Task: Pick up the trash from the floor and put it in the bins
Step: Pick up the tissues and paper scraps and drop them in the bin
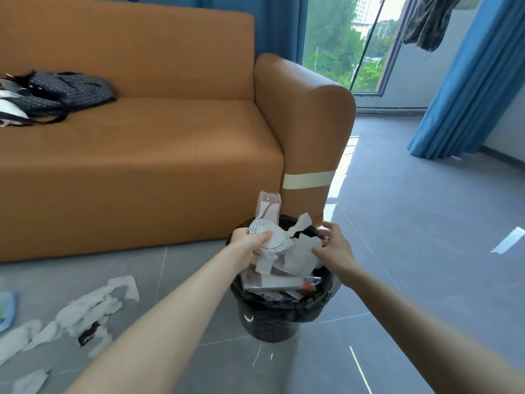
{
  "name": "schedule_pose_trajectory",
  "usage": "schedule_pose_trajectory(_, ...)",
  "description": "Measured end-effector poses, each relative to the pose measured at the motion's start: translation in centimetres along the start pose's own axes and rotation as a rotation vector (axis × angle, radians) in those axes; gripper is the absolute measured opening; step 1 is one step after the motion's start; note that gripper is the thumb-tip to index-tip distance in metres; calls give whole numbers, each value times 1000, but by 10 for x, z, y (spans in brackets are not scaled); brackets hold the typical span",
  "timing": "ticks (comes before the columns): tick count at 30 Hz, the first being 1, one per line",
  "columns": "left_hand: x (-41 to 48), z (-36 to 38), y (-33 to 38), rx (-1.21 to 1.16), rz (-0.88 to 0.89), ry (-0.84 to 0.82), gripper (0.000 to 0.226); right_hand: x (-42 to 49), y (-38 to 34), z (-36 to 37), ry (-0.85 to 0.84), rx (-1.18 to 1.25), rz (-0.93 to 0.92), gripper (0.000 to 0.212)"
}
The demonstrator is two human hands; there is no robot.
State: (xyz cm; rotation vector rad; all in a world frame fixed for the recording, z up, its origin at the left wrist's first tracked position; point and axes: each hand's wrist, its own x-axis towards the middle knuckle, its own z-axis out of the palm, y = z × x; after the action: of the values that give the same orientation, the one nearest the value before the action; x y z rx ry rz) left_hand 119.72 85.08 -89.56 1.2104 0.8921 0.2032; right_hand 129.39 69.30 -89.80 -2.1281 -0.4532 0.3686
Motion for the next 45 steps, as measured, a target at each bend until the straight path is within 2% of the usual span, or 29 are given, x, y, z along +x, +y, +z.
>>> schedule_pose_trajectory(2,8,-4,-20,217,41,57,48,-1,0,3,97,-77,-106,55)
schedule_pose_trajectory(4,11,-7,-32,428,137,110,53,-3,-2,10,103,-162,-262,52)
schedule_pose_trajectory(7,11,-11,-37,652,301,142,57,-6,-3,27,-113,-306,-354,49)
schedule_pose_trajectory(9,11,-15,-36,778,394,151,57,-6,3,40,-283,-420,-333,51)
schedule_pose_trajectory(12,12,-25,-34,944,433,119,50,-4,13,59,-455,-524,-245,58)
schedule_pose_trajectory(18,14,-44,-34,1000,396,99,46,4,28,81,-583,-690,-86,60)
schedule_pose_trajectory(22,13,-55,-32,1017,384,71,45,6,31,87,-643,-750,-49,62)
schedule_pose_trajectory(28,-5,-66,-11,1025,388,35,43,10,21,90,-637,-839,-13,67)
schedule_pose_trajectory(34,-34,-71,13,989,411,13,44,-2,-4,62,-431,-896,-114,62)
schedule_pose_trajectory(38,-57,-81,28,983,449,6,43,-17,-29,47,-299,-849,-178,70)
schedule_pose_trajectory(41,-77,-94,36,1008,469,4,43,-33,-55,43,-209,-785,-237,64)
schedule_pose_trajectory(45,-100,-118,42,1037,484,26,43,-54,-91,51,-180,-700,-332,51)
